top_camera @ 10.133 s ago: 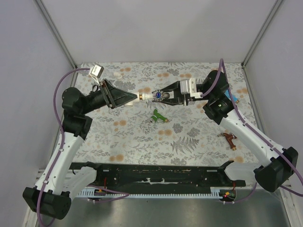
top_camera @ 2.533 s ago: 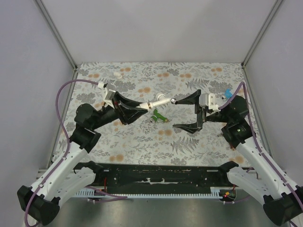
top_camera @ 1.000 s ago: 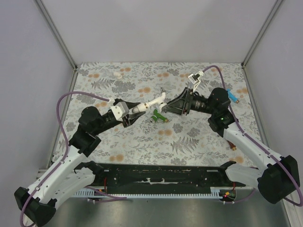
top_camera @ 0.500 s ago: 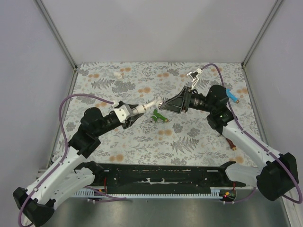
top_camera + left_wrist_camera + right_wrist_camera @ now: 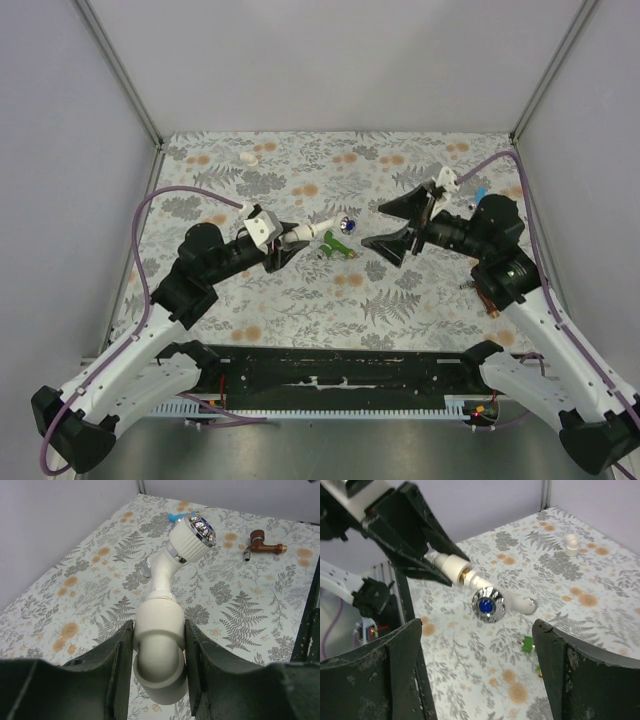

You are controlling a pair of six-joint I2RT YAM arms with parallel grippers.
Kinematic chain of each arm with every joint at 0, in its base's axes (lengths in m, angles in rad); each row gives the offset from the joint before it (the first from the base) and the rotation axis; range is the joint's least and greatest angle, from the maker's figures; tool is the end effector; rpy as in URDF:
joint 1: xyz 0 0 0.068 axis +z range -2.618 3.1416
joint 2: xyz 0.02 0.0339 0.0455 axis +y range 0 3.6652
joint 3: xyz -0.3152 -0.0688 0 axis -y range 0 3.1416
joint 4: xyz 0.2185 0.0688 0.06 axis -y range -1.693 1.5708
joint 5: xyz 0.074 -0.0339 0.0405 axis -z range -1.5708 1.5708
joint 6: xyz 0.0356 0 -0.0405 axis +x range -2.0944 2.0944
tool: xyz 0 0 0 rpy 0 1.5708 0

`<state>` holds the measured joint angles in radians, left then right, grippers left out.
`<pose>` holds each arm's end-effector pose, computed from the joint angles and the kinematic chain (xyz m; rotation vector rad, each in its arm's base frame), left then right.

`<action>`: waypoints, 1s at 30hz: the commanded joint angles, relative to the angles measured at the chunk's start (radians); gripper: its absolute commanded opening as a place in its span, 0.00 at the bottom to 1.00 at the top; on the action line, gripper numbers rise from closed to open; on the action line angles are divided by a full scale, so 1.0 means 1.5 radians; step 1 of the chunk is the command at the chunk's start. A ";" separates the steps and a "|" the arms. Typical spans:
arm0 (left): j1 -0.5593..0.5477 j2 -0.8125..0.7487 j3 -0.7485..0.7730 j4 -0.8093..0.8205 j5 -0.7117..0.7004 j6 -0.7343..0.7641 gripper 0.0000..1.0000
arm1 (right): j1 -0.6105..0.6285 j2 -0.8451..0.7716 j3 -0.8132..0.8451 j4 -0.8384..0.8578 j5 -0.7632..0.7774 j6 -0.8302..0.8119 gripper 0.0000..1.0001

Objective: Install the water faucets

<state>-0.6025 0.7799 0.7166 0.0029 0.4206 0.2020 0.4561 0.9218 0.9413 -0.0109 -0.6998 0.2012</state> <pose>0.0940 -0.0823 0.3748 0.9412 1.3742 -0.6474 0.1228 0.0858 0.4297 -0.7694 1.4774 1.0488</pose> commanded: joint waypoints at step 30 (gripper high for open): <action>-0.002 0.048 0.014 0.180 0.288 -0.136 0.02 | 0.006 0.059 -0.047 0.119 -0.210 -0.053 0.49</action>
<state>-0.6022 0.8997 0.7166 0.1978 0.7956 -0.0544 0.4618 0.9684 0.8074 0.0978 -0.9977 -0.0837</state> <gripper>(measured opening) 0.466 0.647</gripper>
